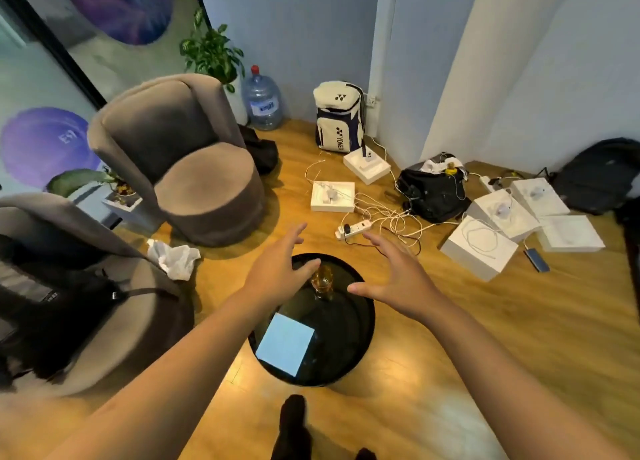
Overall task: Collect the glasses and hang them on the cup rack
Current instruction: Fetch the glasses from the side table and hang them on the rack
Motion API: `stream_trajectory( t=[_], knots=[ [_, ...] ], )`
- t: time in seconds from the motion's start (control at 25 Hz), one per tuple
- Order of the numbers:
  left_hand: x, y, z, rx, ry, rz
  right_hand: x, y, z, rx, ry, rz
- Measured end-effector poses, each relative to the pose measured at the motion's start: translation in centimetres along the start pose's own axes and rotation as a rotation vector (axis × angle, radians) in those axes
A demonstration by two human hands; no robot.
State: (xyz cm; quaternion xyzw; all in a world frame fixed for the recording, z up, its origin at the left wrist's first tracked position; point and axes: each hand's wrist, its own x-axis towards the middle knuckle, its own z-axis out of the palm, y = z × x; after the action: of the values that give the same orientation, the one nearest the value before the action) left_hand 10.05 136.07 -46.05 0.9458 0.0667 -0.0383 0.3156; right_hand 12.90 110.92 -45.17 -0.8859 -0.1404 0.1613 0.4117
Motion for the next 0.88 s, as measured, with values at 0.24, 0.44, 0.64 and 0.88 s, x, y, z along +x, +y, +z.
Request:
stream_trajectory(
  t=[0.24, 0.44, 0.64, 0.88],
  knots=[
    [9.8, -6.8, 8.0, 0.006, -0.164, 0.057, 7.0, 5.1, 5.8, 0.119, 0.014, 0.192],
    [15.0, -14.0, 13.2, 0.03, -0.228, 0.099, 12.2, 10.3, 10.9, 0.106, 0.052, 0.252],
    [18.8, -19.7, 19.4, 0.005, -0.268, 0.142, 16.1, 16.4, 16.3, 0.101, 0.067, 0.35],
    [22.3, -25.6, 28.1, 0.015, -0.341, 0.123, 18.9, 23.1, 22.6, 0.166, 0.037, 0.416]
  ],
)
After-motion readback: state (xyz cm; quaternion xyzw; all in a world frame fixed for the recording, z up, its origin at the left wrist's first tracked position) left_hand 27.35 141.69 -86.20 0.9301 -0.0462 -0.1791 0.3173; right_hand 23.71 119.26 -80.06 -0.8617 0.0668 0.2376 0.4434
